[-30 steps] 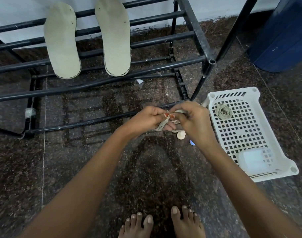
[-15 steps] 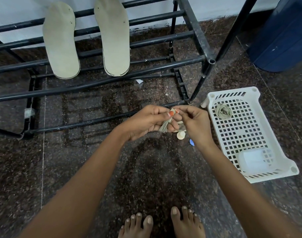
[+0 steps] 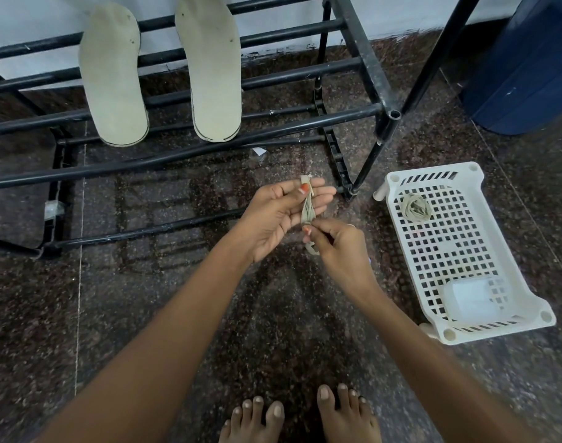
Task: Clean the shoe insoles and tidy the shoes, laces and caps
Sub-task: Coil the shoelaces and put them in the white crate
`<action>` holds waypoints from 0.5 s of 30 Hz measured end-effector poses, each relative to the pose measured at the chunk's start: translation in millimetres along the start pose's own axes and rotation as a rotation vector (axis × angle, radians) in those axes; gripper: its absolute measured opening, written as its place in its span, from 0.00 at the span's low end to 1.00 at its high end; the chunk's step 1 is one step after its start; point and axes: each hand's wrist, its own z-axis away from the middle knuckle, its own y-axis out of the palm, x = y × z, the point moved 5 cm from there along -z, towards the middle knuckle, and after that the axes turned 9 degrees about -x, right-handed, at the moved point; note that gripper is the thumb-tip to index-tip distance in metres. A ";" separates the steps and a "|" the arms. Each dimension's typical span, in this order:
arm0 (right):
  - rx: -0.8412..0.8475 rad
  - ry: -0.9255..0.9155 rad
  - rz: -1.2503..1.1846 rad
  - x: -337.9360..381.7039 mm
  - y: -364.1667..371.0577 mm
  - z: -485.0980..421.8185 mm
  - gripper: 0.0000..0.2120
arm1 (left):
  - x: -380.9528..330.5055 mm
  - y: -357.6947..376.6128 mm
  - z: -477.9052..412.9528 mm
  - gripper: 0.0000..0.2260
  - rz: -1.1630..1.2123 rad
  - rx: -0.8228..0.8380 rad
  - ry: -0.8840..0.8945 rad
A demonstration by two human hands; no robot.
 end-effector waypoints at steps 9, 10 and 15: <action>0.027 -0.253 0.203 15.4 -1.5 2.1 0.07 | 6.4 -11.1 -4.9 0.11 -0.338 -0.113 0.055; 0.020 -0.266 0.208 17.3 -3.5 1.0 0.08 | 7.5 -11.7 -4.3 0.11 -0.409 -0.106 0.059; -0.028 -0.253 0.198 15.9 -11.1 -7.0 0.06 | 9.1 -13.9 -1.9 0.10 -0.742 -0.048 0.076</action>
